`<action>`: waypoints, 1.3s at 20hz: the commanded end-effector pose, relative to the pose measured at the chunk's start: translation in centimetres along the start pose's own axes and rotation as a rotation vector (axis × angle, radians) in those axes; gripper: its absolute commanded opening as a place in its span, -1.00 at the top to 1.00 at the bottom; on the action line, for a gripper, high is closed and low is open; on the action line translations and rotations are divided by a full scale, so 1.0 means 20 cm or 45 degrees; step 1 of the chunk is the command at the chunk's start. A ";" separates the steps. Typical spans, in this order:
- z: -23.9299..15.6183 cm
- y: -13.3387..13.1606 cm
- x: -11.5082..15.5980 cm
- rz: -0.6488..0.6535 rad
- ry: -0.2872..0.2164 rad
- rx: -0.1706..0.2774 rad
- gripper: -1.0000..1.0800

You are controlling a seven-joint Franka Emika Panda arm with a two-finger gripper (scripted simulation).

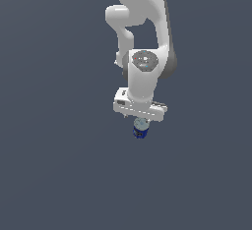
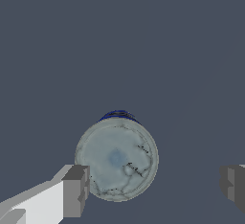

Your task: Pick up the object and move it to a goal position.

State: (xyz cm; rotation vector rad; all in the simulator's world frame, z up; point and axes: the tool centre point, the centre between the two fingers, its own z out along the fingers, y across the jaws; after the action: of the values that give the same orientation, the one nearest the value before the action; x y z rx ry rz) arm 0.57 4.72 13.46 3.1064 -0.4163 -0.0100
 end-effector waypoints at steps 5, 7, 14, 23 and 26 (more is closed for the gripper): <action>0.03 -0.08 -0.01 0.117 0.004 0.007 -0.92; 0.04 -0.10 -0.01 0.139 0.005 0.009 -0.92; 0.05 -0.12 -0.02 0.173 0.006 0.011 -0.92; 0.18 -0.12 -0.02 0.171 0.006 0.011 -0.92; 0.25 -0.12 -0.02 0.173 0.006 0.011 -0.92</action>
State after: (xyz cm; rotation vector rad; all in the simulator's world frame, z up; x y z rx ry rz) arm 0.80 7.15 9.11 3.0783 -0.6264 -0.0005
